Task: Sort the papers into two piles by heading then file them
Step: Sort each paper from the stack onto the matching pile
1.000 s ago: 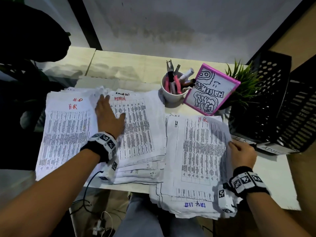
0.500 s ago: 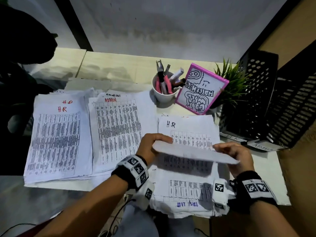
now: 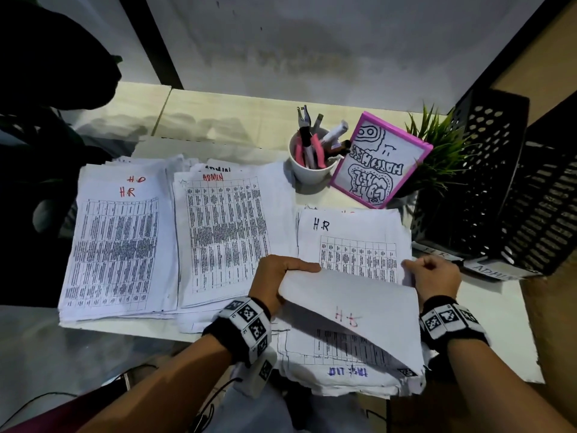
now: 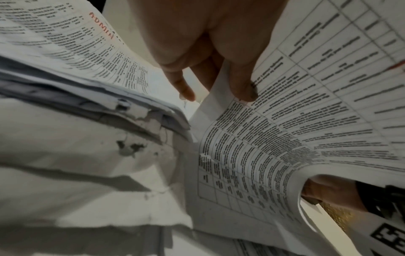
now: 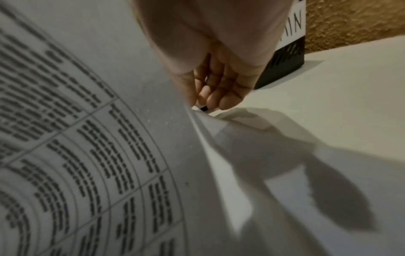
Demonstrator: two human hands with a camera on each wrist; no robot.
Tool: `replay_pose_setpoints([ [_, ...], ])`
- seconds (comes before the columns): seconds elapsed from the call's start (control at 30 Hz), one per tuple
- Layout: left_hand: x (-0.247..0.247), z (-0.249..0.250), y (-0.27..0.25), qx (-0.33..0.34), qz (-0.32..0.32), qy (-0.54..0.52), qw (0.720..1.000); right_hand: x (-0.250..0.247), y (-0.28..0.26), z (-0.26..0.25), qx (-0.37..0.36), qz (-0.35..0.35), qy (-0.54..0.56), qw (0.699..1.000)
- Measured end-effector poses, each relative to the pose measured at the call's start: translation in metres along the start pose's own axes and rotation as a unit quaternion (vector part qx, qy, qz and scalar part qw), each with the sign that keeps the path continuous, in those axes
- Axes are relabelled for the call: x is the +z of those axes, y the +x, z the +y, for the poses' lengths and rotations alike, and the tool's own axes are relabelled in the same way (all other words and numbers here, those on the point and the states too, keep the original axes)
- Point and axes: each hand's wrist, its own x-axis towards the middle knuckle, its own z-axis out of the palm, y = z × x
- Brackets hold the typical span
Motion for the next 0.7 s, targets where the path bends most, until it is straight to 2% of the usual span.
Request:
replay_pose_setpoints([
  [0.07,0.002,0.0,-0.002,0.014,-0.008,0.02,1.0,-0.001,0.0,0.0,-0.024,-0.005,-0.004,1.0],
  [0.17,0.001,-0.001,-0.005,0.063,-0.016,0.094,0.993,0.003,-0.001,-0.008,-0.002,-0.017,0.009,1.0],
  [0.3,-0.001,0.001,-0.006,0.078,-0.013,0.121,0.99,0.009,0.001,-0.009,-0.021,-0.028,-0.006,0.999],
  [0.57,0.001,0.005,-0.003,0.073,-0.033,0.12,0.99,-0.011,-0.01,-0.005,-0.145,-0.002,-0.047,0.988],
  [0.63,0.004,0.006,-0.001,0.063,-0.027,0.096,0.993,-0.017,-0.018,-0.009,-0.176,0.022,-0.032,0.984],
  [0.7,0.007,0.006,0.002,0.081,-0.023,0.091,0.992,-0.025,-0.025,-0.016,-0.172,0.033,0.029,0.984],
])
